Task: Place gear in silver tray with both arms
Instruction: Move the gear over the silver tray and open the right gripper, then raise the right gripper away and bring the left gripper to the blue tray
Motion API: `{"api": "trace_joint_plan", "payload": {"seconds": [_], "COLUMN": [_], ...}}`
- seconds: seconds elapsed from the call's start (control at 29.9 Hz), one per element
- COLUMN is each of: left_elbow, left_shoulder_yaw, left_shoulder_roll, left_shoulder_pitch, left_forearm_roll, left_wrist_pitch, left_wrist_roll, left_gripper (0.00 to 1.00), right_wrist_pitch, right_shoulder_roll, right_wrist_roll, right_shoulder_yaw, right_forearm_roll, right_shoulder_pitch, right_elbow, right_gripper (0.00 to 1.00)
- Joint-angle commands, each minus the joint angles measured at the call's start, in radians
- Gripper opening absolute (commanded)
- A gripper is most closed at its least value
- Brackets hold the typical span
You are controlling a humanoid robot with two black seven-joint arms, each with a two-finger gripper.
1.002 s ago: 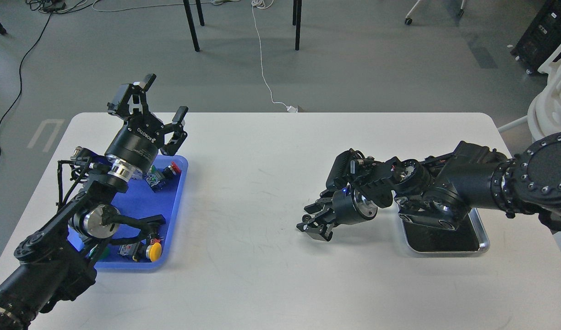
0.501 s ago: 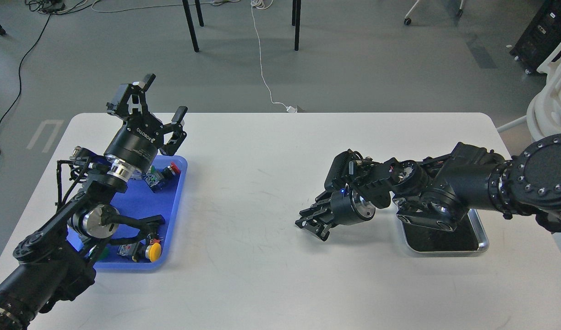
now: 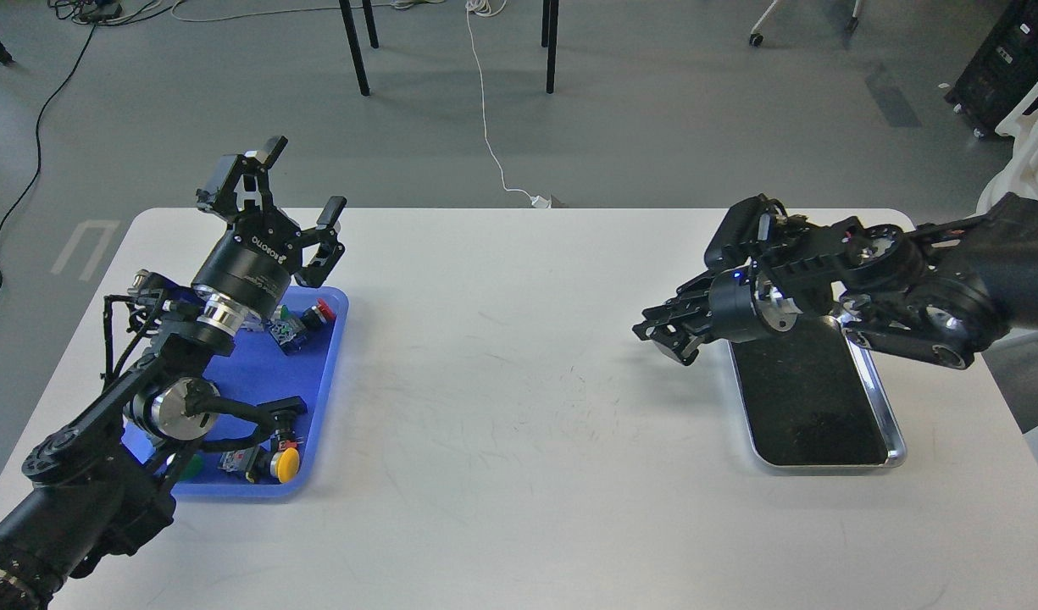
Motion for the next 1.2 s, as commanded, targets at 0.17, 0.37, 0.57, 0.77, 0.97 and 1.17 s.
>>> {"api": "trace_joint_plan", "payload": {"seconds": [0.17, 0.37, 0.57, 0.77, 0.97, 1.17], "left_elbow": [-0.032, -0.032, -0.032, -0.032, -0.032, -0.032], "left_shoulder_yaw": [0.003, 0.005, 0.003, 0.005, 0.003, 0.005], "left_shoulder_roll": [0.003, -0.004, -0.007, -0.009, -0.009, -0.006], "left_shoulder_pitch": [0.005, 0.003, 0.000, -0.003, -0.005, -0.003], "left_forearm_roll": [0.012, 0.013, 0.013, 0.013, 0.013, 0.013], "left_wrist_pitch": [0.002, 0.003, 0.003, 0.003, 0.003, 0.003], "left_wrist_roll": [0.002, 0.002, 0.002, 0.002, 0.002, 0.002], "left_gripper": [0.98, 0.98, 0.98, 0.98, 0.98, 0.98], "right_wrist_pitch": [0.010, 0.007, -0.002, -0.002, -0.007, -0.008], "right_shoulder_roll": [-0.245, -0.250, -0.196, -0.153, -0.145, -0.174], "right_wrist_roll": [0.000, 0.000, 0.000, 0.000, 0.000, 0.000], "right_shoulder_yaw": [-0.018, -0.004, 0.057, 0.085, 0.089, 0.103], "right_forearm_roll": [-0.110, -0.103, -0.098, -0.096, -0.090, -0.080], "right_shoulder_pitch": [-0.046, -0.161, -0.251, -0.268, -0.274, -0.267], "right_elbow": [-0.009, -0.105, -0.172, -0.222, -0.224, -0.187], "right_gripper": [0.21, 0.21, 0.23, 0.27, 0.70, 0.91]}}
